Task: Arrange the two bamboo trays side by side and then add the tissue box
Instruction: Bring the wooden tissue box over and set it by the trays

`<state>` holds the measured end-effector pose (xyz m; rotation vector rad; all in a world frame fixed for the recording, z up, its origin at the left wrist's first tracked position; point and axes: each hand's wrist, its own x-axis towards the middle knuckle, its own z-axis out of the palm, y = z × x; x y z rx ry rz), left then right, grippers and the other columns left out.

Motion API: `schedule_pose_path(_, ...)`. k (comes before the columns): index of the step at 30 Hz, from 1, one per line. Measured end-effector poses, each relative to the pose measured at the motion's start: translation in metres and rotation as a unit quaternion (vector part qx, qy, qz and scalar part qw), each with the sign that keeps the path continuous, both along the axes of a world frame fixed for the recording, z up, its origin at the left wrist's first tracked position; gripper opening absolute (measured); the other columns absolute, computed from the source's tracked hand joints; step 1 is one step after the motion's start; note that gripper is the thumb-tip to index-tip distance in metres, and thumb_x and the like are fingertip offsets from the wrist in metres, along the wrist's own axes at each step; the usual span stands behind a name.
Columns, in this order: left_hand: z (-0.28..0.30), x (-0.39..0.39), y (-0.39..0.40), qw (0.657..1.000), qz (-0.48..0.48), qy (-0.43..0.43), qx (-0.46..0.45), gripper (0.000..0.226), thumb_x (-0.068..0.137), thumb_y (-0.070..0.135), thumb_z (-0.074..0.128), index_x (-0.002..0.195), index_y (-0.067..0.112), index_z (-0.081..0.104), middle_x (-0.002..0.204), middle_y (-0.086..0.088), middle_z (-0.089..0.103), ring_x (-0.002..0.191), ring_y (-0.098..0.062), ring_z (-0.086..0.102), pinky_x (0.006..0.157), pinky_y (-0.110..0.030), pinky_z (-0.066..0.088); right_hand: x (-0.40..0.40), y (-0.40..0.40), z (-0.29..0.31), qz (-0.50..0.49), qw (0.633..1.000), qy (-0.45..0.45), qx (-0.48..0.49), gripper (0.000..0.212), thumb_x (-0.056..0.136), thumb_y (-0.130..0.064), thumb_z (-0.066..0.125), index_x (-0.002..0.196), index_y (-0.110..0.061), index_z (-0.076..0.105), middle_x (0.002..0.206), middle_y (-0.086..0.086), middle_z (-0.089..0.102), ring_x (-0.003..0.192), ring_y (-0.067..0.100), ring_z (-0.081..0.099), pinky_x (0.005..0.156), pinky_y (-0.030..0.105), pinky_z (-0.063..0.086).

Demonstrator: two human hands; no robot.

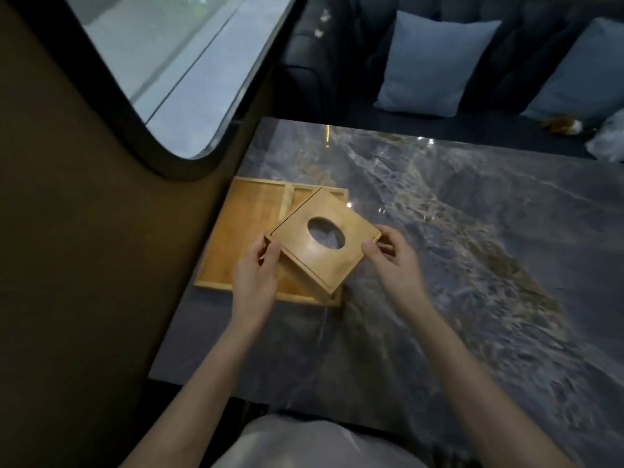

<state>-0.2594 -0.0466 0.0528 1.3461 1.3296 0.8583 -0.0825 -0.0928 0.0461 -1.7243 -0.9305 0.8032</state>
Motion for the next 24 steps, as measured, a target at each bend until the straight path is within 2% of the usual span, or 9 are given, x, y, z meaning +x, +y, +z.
schedule_pose_path(2, -0.004, -0.029, 0.001, 1.000, 0.024, 0.014, -0.008, 0.023, 0.094, 0.028, 0.040, 0.098, 0.021, 0.062, 0.083, 0.006, 0.062, 0.081, -0.010, 0.058, 0.076, -0.027, 0.045, -0.025, 0.009, -0.003, 0.016, 1.000, 0.002, -0.004, 0.032, 0.088, -0.019, 0.056, 0.119, -0.017, 0.053, 0.100, -0.012, 0.058, 0.090, 0.001, 0.055, 0.079, 0.019, 0.044)
schedule_pose_path(4, -0.008, -0.056, -0.001, 0.998, 0.058, 0.030, -0.019, 0.023, 0.094, 0.028, 0.039, 0.105, 0.024, 0.059, 0.086, 0.011, 0.061, 0.086, -0.007, 0.058, 0.079, -0.026, 0.045, -0.050, 0.015, -0.006, 0.042, 0.999, 0.012, -0.012, 0.036, 0.088, -0.020, 0.056, 0.123, -0.015, 0.051, 0.110, -0.003, 0.059, 0.099, 0.012, 0.055, 0.086, 0.029, 0.047)
schedule_pose_path(6, -0.012, -0.080, -0.005, 0.995, 0.085, 0.042, -0.026, 0.025, 0.095, 0.026, 0.039, 0.113, 0.024, 0.057, 0.095, 0.010, 0.063, 0.093, -0.005, 0.057, 0.083, -0.023, 0.045, -0.073, 0.019, -0.011, 0.073, 0.997, 0.021, -0.009, 0.039, 0.088, -0.020, 0.056, 0.125, -0.013, 0.050, 0.109, -0.002, 0.057, 0.099, 0.012, 0.055, 0.083, 0.024, 0.048)
schedule_pose_path(8, -0.015, -0.102, -0.011, 0.992, 0.109, 0.051, -0.036, 0.031, 0.095, 0.026, 0.039, 0.121, 0.019, 0.055, 0.106, 0.006, 0.063, 0.104, -0.009, 0.056, 0.095, -0.029, 0.044, -0.094, 0.021, -0.017, 0.097, 0.995, 0.032, -0.008, 0.039, 0.087, -0.020, 0.057, 0.125, -0.013, 0.050, 0.103, -0.006, 0.059, 0.094, 0.006, 0.056, 0.077, 0.016, 0.049)
schedule_pose_path(12, -0.025, -0.135, -0.027, 0.986, 0.141, 0.053, -0.065, 0.035, 0.095, 0.028, 0.038, 0.127, 0.019, 0.051, 0.118, 0.005, 0.061, 0.112, -0.010, 0.052, 0.099, -0.029, 0.039, -0.123, 0.023, -0.032, 0.128, 0.990, 0.051, -0.039, 0.042, 0.086, -0.025, 0.060, 0.125, -0.014, 0.051, 0.117, 0.006, 0.062, 0.107, 0.018, 0.058, 0.093, 0.035, 0.051)
schedule_pose_path(16, -0.041, -0.158, -0.046, 0.981, 0.170, 0.028, -0.089, 0.036, 0.094, 0.031, 0.038, 0.127, 0.024, 0.050, 0.125, 0.001, 0.060, 0.119, -0.014, 0.053, 0.107, -0.045, 0.040, -0.146, 0.019, -0.042, 0.156, 0.986, 0.034, -0.044, 0.037, 0.087, -0.024, 0.059, 0.123, -0.019, 0.051, 0.111, -0.002, 0.059, 0.103, 0.012, 0.056, 0.085, 0.021, 0.046)
schedule_pose_path(19, -0.049, -0.167, -0.057, 0.975, 0.195, 0.014, -0.106, 0.036, 0.094, 0.033, 0.038, 0.128, 0.027, 0.049, 0.127, 0.003, 0.059, 0.120, -0.013, 0.052, 0.107, -0.046, 0.039, -0.157, 0.017, -0.048, 0.176, 0.982, 0.020, -0.061, 0.039, 0.087, -0.027, 0.057, 0.124, -0.020, 0.050, 0.117, 0.000, 0.058, 0.108, 0.015, 0.054, 0.091, 0.026, 0.044)
schedule_pose_path(22, -0.058, -0.172, -0.066, 0.969, 0.216, 0.005, -0.122, 0.036, 0.094, 0.032, 0.038, 0.128, 0.029, 0.049, 0.128, 0.003, 0.058, 0.121, -0.013, 0.051, 0.108, -0.045, 0.038, -0.163, 0.016, -0.052, 0.193, 0.979, 0.012, -0.072, 0.041, 0.087, -0.028, 0.057, 0.126, -0.018, 0.050, 0.116, -0.003, 0.056, 0.109, 0.012, 0.052, 0.086, 0.019, 0.041)
schedule_pose_path(24, -0.063, -0.174, -0.069, 0.966, 0.225, 0.004, -0.126, 0.034, 0.094, 0.034, 0.038, 0.126, 0.032, 0.049, 0.127, 0.004, 0.059, 0.120, -0.015, 0.052, 0.108, -0.047, 0.038, -0.166, 0.017, -0.053, 0.200, 0.976, 0.013, -0.080, 0.041, 0.088, -0.027, 0.057, 0.127, -0.016, 0.049, 0.108, -0.010, 0.053, 0.102, 0.006, 0.052, 0.080, 0.013, 0.040)
